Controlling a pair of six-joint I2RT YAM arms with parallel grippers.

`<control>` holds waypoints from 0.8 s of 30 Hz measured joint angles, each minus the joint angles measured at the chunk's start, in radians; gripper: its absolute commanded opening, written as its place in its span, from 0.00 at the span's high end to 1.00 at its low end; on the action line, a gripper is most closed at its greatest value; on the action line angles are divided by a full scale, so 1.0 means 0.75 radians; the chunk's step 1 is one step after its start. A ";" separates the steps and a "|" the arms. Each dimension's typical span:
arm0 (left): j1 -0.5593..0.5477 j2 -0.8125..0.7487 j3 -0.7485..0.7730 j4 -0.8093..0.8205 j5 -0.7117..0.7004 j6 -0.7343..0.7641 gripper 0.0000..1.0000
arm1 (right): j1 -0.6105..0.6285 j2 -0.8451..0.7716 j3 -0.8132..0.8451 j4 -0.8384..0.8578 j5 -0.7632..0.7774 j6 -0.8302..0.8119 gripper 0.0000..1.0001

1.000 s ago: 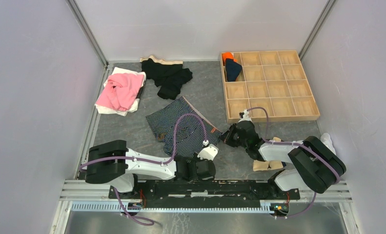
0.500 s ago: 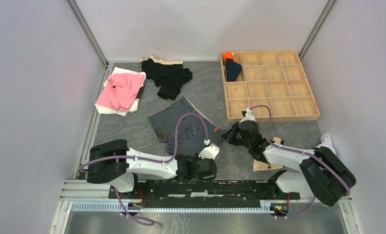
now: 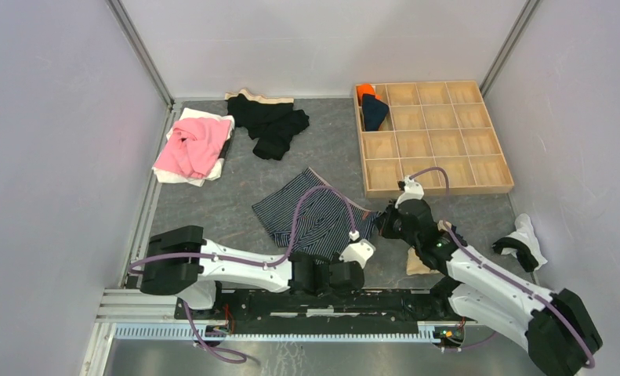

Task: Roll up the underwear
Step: Fold the underwear at the center of the board.

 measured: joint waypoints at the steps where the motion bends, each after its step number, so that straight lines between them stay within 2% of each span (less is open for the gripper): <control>1: -0.005 0.000 0.016 -0.001 0.009 0.000 0.98 | 0.000 -0.043 0.003 -0.052 0.009 -0.023 1.00; 6: -0.008 0.000 0.091 0.009 0.035 0.002 0.98 | -0.001 -0.195 0.099 -0.313 0.037 -0.140 1.00; 12: -0.008 -0.001 0.155 0.028 0.055 0.019 0.98 | 0.000 -0.289 0.282 -0.496 0.032 -0.226 1.00; 20: 0.021 -0.092 0.189 0.011 0.046 0.039 0.98 | 0.000 -0.243 0.419 -0.534 -0.001 -0.262 1.00; 24: 0.109 -0.214 0.137 0.001 0.043 0.044 0.98 | -0.001 -0.133 0.428 -0.466 -0.005 -0.257 1.00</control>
